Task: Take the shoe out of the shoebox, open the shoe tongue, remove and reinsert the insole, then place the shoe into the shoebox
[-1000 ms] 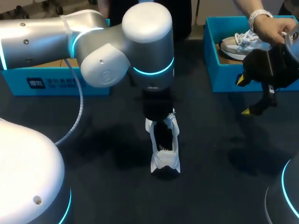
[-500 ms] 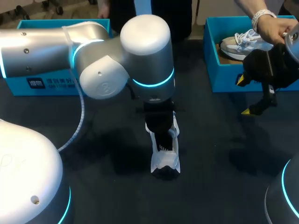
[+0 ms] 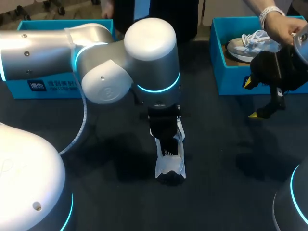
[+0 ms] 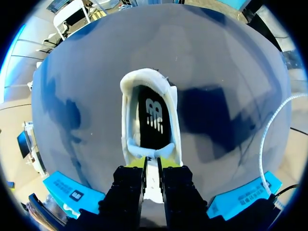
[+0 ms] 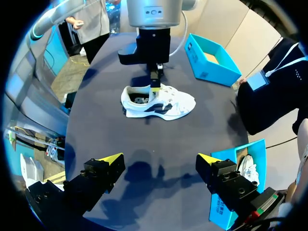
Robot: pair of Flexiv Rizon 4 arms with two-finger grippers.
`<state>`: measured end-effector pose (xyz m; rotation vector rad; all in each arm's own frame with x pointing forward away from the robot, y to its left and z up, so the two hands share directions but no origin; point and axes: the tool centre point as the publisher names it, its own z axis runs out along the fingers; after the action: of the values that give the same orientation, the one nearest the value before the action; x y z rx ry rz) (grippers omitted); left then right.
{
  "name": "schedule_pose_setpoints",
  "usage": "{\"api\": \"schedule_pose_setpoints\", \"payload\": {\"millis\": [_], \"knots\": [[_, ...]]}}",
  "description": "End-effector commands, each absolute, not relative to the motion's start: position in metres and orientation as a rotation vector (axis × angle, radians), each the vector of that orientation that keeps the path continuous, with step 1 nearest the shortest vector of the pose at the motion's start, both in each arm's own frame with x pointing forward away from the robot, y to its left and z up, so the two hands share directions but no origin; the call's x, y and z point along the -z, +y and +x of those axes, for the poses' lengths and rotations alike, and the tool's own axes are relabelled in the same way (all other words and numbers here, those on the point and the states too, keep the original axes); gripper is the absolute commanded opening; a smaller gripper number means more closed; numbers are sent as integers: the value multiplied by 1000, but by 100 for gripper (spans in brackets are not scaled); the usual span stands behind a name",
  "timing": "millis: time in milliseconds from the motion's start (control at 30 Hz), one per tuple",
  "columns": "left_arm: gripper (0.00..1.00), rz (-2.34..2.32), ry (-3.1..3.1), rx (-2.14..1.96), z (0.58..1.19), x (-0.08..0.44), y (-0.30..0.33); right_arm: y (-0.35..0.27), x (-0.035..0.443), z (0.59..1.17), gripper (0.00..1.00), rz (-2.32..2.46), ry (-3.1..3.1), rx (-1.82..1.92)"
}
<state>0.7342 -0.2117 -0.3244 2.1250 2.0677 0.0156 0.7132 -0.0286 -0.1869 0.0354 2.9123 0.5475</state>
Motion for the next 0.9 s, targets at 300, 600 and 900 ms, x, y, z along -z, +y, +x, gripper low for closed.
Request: {"api": "schedule_pose_setpoints", "payload": {"millis": [300,600,900], "knots": [[23,2017,2153,32,737,318,-209,-28,188,714,100,36,2914,-545],[29,1984,2218,53,733,329,-209,-28,188,714,100,36,2914,-545],[38,1834,2366,33,733,309,-201,-28,188,714,100,36,2914,-545]]}}
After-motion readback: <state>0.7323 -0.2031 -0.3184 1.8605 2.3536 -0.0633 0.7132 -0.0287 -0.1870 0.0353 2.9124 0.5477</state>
